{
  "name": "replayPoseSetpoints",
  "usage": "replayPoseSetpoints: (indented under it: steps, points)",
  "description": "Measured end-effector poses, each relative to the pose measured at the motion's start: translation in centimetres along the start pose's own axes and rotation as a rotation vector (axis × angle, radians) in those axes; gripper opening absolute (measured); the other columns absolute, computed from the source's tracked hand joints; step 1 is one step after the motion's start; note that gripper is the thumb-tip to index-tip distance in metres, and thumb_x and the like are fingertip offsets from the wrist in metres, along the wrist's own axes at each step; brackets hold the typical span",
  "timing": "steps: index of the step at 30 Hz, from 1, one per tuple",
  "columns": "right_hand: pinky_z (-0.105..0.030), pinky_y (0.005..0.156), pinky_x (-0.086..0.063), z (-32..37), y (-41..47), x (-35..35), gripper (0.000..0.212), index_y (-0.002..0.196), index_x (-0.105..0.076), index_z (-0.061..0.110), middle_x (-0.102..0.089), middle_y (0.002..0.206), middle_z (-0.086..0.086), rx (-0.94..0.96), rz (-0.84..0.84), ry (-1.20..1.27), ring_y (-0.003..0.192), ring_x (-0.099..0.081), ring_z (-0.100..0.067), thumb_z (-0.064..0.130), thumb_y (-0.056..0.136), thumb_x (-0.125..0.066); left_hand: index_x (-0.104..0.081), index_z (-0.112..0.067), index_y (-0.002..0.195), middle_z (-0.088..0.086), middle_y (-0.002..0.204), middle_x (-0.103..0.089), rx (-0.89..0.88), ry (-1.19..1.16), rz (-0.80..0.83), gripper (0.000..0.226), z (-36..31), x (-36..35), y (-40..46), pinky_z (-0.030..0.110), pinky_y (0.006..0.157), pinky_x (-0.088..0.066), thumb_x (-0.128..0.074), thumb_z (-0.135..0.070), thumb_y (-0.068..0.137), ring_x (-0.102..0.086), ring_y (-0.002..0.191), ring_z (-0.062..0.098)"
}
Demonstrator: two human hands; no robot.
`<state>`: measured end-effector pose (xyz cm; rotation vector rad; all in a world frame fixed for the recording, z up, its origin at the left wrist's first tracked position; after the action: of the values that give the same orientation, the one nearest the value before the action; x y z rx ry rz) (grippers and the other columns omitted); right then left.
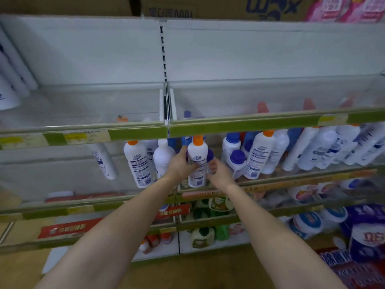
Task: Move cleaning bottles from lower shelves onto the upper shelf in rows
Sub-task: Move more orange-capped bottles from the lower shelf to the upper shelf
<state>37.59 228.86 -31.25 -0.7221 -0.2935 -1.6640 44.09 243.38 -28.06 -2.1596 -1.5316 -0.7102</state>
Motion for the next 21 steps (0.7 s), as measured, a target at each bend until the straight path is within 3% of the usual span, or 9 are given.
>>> replayPoseSetpoints:
  steps: [3,8,14,18,21]
  points:
    - [-0.036,0.099,-0.047,-1.0,1.3,-0.8,0.034,0.123,-0.055,0.017,-0.063,0.124,-0.003,0.056,0.098,-0.039,0.119,-0.058,-0.022,0.008,0.092,-0.066,-0.047,-0.017,0.132,-0.002,0.112,-0.062,0.104,-0.097,-0.034,0.063,0.2,-0.6,0.3,0.034,0.083,-0.048,-0.083,-0.020,0.080,-0.058,0.102,0.020]
    - [-0.032,0.079,-0.043,-1.8,2.3,-1.3,0.022,0.107,-0.052,0.025,-0.060,0.103,0.005,0.141,0.184,-0.066,0.098,-0.059,-0.019,0.020,0.091,-0.066,-0.053,-0.014,0.121,0.000,0.108,-0.065,0.202,-0.188,-0.139,0.058,0.3,-0.8,-0.3,0.037,0.084,-0.052,-0.087,-0.010,0.073,-0.061,0.104,0.023]
    - [-0.033,0.087,-0.046,-1.4,2.5,-1.8,0.032,0.110,-0.050,0.026,-0.063,0.120,0.001,0.209,0.281,-0.086,0.113,-0.060,-0.022,0.017,0.088,-0.071,-0.057,-0.007,0.109,0.009,0.103,-0.068,0.239,-0.224,-0.311,0.056,0.7,-0.6,-2.4,0.055,0.087,-0.055,-0.091,-0.007,0.065,-0.063,0.100,0.030]
    - [-0.034,0.091,-0.045,-1.4,2.7,-2.2,0.047,0.123,-0.051,0.018,-0.060,0.126,0.000,0.215,0.340,-0.064,0.116,-0.057,-0.021,0.021,0.085,-0.078,-0.060,-0.018,0.110,-0.002,0.101,-0.068,0.289,-0.334,-0.425,0.058,0.5,-0.2,-4.1,0.051,0.089,-0.055,-0.092,-0.005,0.063,-0.063,0.102,0.026]
    - [-0.042,0.097,-0.049,-1.0,2.5,-2.4,0.048,0.119,-0.053,0.021,-0.064,0.121,0.002,0.226,0.381,0.008,0.113,-0.060,-0.020,0.024,0.081,-0.082,-0.061,-0.019,0.119,0.000,0.108,-0.070,0.349,-0.500,-0.480,0.063,0.4,0.3,-4.9,0.046,0.086,-0.058,-0.091,-0.003,0.065,-0.066,0.104,0.025]
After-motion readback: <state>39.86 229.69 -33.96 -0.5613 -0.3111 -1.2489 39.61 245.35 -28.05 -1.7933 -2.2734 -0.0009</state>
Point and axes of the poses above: each hand's wrist, its own y-axis towards the middle knuckle, its own x-axis out of the back of the hand, z = x × y, the point moved 10 cm from there along y, towards the middle knuckle
